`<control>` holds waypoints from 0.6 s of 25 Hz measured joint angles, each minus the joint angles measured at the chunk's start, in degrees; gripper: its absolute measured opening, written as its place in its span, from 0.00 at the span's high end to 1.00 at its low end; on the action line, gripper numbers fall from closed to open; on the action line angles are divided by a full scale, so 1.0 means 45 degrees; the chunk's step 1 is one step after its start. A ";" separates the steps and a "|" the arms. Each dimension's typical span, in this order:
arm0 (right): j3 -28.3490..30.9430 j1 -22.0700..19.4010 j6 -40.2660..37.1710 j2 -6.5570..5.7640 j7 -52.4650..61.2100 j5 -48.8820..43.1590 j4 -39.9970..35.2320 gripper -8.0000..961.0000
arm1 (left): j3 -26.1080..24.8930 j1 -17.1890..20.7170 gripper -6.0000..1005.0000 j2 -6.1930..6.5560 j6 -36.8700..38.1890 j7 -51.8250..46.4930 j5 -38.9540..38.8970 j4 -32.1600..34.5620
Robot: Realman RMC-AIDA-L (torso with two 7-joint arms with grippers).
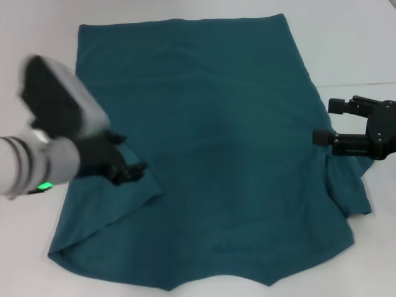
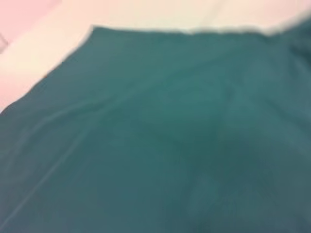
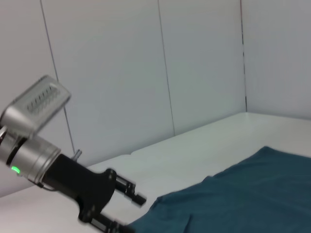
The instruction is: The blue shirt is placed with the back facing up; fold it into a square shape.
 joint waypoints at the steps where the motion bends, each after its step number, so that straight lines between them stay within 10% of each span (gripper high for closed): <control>1: -0.0143 0.0014 -0.0008 -0.0062 0.0338 -0.0056 -0.0019 0.01 | -0.1530 0.0011 0.37 0.0057 0.0620 0.0478 -0.1999 -0.0341; 9: -0.0504 0.0212 0.0594 -0.0500 0.3443 -0.1693 -0.1229 0.01 | -0.6849 -0.0662 0.20 0.0275 0.4181 0.1848 -0.6194 -0.3300; 15: -0.0512 0.0759 0.0571 -0.0738 0.6470 -0.4432 -0.2690 0.01 | -0.9161 -0.1256 0.07 0.1044 0.6339 0.2502 -0.6517 -0.6078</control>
